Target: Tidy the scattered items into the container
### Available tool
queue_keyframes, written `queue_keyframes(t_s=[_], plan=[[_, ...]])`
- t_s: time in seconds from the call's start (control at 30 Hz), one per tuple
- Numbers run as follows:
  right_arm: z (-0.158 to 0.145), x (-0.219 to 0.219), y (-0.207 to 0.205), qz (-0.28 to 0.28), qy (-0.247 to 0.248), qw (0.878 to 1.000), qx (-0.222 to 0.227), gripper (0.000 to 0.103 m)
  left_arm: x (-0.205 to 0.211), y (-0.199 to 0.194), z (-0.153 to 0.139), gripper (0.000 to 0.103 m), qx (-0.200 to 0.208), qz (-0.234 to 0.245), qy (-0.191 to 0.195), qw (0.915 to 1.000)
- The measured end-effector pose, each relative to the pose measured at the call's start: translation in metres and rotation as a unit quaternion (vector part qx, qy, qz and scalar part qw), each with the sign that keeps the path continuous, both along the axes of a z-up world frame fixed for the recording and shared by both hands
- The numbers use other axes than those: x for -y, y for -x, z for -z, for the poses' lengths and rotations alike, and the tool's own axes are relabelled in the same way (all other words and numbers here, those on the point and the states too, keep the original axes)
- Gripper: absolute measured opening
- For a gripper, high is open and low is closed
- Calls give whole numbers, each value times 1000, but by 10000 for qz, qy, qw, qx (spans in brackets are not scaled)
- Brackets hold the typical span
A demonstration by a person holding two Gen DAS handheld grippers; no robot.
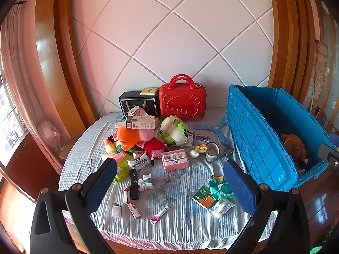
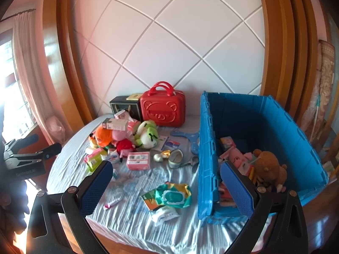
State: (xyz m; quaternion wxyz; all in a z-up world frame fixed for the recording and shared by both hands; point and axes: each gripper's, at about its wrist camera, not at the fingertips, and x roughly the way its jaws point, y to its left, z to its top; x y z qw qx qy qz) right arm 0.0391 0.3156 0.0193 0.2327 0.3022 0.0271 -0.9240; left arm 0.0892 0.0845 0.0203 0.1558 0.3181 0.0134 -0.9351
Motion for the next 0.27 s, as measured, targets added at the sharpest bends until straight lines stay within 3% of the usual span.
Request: queue_keyframes(t_s=[0.1, 0.27], plan=[[0, -2, 1, -9, 11, 10000, 5, 103, -2, -1, -2, 102, -60, -137, 178, 9997], [-1, -2, 2, -19, 12, 10000, 8, 103, -1, 2, -2, 102, -12, -111, 41, 9999]])
